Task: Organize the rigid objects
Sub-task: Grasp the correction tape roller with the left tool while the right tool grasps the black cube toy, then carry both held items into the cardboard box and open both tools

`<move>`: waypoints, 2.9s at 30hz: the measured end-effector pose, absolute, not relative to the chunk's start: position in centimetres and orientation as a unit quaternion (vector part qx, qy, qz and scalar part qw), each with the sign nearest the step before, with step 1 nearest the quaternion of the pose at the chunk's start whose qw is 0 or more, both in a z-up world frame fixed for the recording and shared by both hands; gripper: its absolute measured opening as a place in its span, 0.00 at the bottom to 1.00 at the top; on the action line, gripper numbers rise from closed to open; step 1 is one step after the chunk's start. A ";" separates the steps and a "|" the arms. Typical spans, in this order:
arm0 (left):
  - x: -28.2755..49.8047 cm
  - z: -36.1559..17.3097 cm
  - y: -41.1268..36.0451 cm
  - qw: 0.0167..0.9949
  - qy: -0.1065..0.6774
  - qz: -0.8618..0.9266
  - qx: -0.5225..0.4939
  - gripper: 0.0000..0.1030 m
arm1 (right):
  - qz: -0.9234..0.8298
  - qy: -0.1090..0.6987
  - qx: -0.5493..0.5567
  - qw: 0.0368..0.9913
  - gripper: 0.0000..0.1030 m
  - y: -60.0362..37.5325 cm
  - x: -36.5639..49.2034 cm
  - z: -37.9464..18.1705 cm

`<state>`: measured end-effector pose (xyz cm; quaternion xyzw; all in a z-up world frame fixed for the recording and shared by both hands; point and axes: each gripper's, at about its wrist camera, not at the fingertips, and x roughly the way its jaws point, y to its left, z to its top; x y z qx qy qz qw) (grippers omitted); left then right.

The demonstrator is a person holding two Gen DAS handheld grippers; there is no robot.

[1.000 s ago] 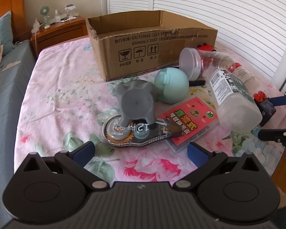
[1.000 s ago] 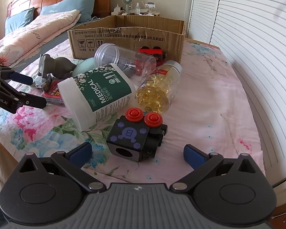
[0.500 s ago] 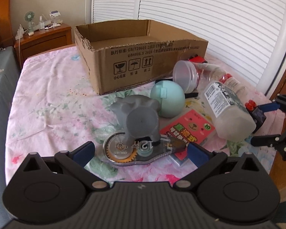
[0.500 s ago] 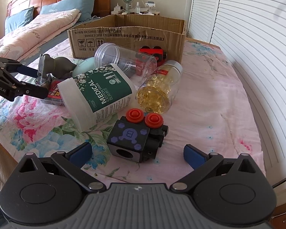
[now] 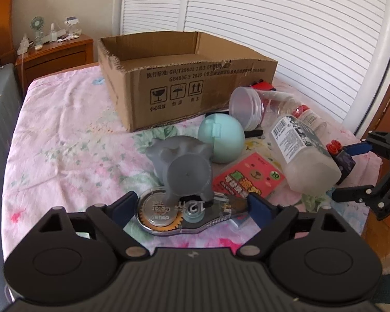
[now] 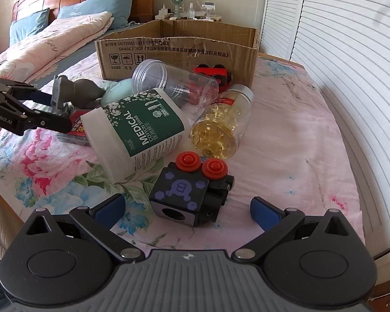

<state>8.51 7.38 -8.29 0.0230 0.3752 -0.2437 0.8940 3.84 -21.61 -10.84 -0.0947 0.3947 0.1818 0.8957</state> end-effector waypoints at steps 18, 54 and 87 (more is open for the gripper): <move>3.6 -8.0 8.3 0.901 0.394 -0.179 0.013 0.87 | 0.197 0.395 -0.096 0.892 1.00 -21.3 4.4 -10.8; 3.7 -3.9 5.8 0.891 0.399 -0.203 0.079 0.87 | 0.172 0.374 -0.128 0.902 0.54 -21.6 4.7 -6.7; 30.4 -0.7 -0.6 0.912 0.373 -0.138 0.098 0.89 | 0.208 0.307 -0.143 0.918 0.54 -19.3 16.0 2.5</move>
